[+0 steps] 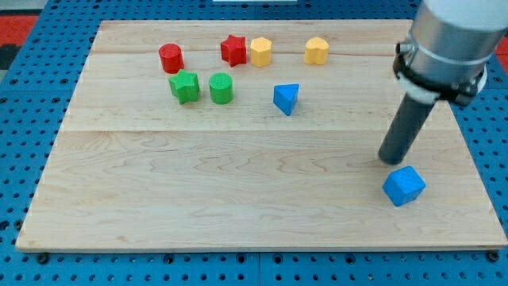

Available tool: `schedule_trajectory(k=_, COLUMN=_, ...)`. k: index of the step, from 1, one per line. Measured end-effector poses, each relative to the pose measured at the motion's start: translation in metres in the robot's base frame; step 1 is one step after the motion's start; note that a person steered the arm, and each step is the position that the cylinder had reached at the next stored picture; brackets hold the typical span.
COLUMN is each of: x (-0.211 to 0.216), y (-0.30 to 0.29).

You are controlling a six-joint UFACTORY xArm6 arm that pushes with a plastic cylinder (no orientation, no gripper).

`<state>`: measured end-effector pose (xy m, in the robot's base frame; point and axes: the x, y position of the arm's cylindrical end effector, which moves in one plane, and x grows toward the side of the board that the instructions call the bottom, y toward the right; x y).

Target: Slightly move the yellow heart to the left

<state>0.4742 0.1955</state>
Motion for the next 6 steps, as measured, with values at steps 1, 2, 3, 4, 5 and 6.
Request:
schedule_trajectory(k=1, x=-0.094, y=0.046)
schedule_trajectory(k=2, x=-0.206, y=0.069)
schedule_trajectory(k=3, x=-0.259, y=0.037)
schedule_trajectory(k=4, x=-0.246, y=-0.028)
schedule_trajectory(k=5, x=-0.202, y=-0.052)
schedule_trajectory(k=6, x=-0.174, y=-0.080)
